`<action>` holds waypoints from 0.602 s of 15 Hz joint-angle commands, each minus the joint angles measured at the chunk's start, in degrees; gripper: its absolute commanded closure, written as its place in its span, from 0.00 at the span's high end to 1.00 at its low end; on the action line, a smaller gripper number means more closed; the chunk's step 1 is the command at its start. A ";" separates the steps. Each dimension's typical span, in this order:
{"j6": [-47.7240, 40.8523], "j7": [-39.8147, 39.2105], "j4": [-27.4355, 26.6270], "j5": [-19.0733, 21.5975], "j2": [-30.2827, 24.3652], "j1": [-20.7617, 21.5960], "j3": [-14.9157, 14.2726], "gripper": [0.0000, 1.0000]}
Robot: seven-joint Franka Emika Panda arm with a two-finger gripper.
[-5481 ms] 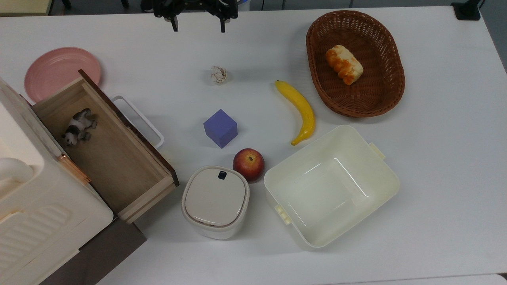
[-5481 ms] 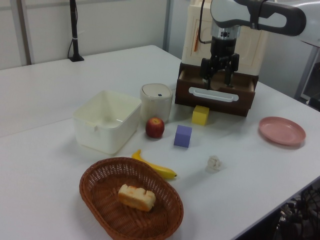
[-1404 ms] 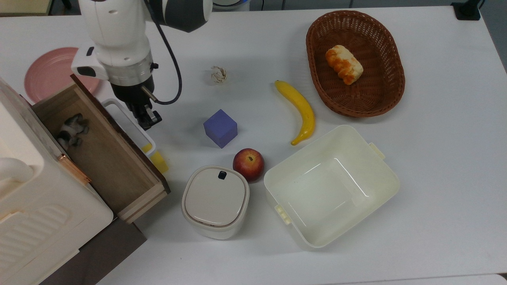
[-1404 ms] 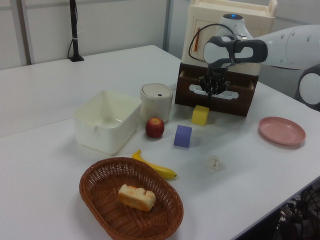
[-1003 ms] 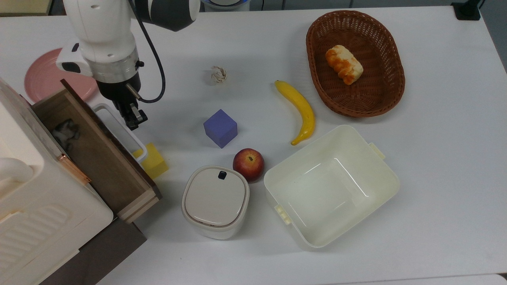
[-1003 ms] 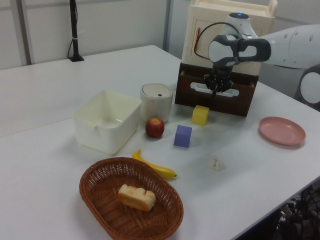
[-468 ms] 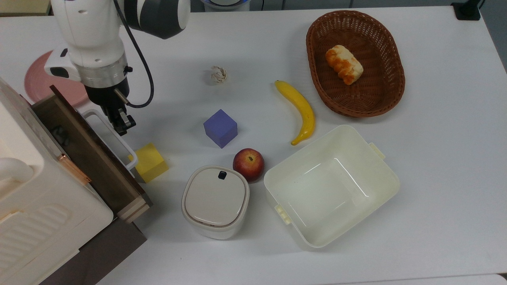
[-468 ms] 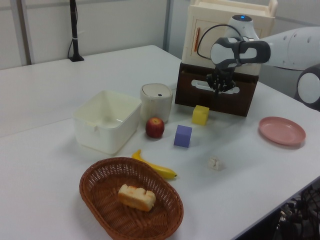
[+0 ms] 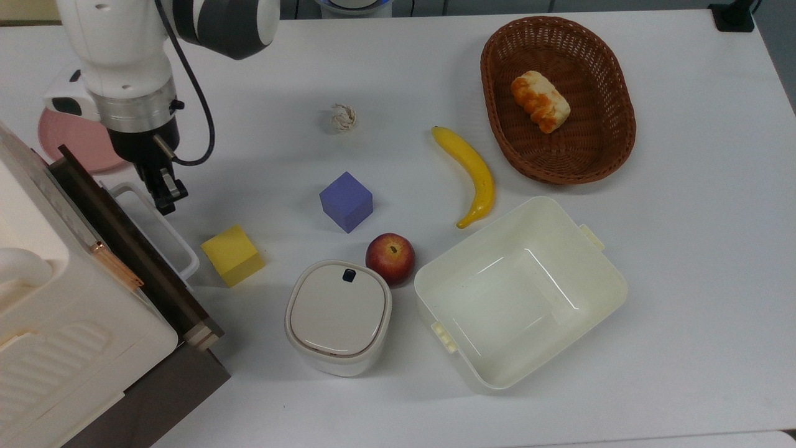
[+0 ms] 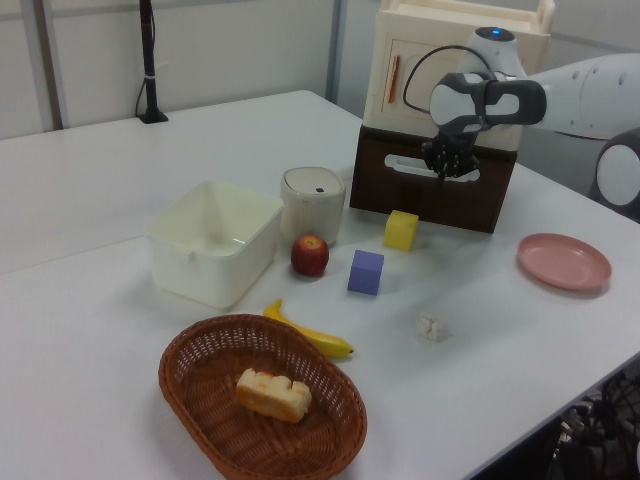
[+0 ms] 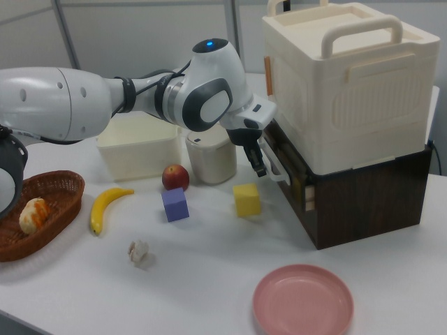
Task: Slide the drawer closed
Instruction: 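Push the drawer front with the gripper into the wooden cabinet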
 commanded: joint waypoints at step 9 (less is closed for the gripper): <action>4.76 -1.19 1.18 0.93 1.42 -1.75 -0.51 0.00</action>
